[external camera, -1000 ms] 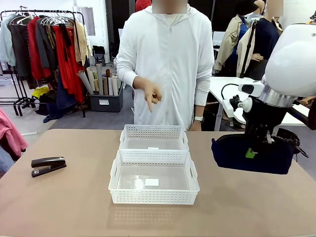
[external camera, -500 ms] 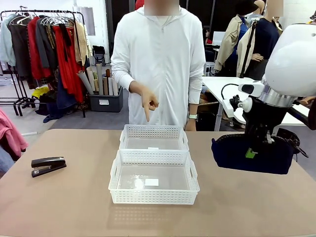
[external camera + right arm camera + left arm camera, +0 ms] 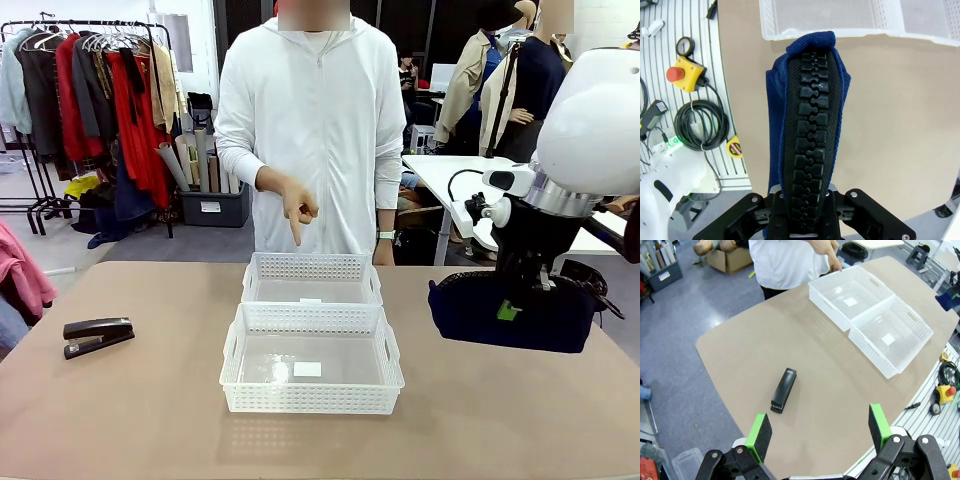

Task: Distribute items into two baskets.
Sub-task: Place the picked Pencil pouch into the Organizing basket as instructed by the person.

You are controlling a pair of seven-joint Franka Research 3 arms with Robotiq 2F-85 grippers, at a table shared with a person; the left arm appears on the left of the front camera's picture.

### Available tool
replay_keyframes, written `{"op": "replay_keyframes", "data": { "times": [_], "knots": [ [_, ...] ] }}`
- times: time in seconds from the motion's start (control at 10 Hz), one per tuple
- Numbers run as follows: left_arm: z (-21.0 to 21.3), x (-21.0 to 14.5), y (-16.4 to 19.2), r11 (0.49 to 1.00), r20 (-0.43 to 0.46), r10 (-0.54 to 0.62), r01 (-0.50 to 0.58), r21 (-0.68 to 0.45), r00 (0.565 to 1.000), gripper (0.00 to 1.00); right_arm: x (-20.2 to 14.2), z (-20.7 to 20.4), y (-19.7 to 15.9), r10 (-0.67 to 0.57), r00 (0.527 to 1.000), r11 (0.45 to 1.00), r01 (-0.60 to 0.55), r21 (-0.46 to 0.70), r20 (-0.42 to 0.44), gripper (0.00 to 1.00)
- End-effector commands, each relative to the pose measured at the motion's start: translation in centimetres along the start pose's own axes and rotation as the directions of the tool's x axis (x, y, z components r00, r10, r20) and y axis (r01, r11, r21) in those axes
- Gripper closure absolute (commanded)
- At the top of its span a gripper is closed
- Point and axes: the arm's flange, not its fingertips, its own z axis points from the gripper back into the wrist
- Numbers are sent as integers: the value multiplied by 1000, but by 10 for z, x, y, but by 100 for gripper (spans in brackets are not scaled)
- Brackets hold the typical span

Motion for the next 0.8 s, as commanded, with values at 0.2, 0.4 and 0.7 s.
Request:
{"op": "replay_keyframes", "data": {
  "times": [0.2, 0.4, 0.7],
  "knots": [
    [0, 1, 1, 1000, 11, -8, 8, -10, 1000, 0, 0, 0, 0, 0, 1000, 1000, 0, 0, 0, 100],
    [0, 1, 1, 1000, 11, -8, 8, -10, 1000, 0, 11, -2, -11, 27, 999, 1000, -27, -8, 24, 100],
    [0, 1, 1, 1000, 11, -8, 8, -10, 1000, 0, 35, -6, -30, 84, 996, 996, -83, -42, 40, 100]
  ]
}}
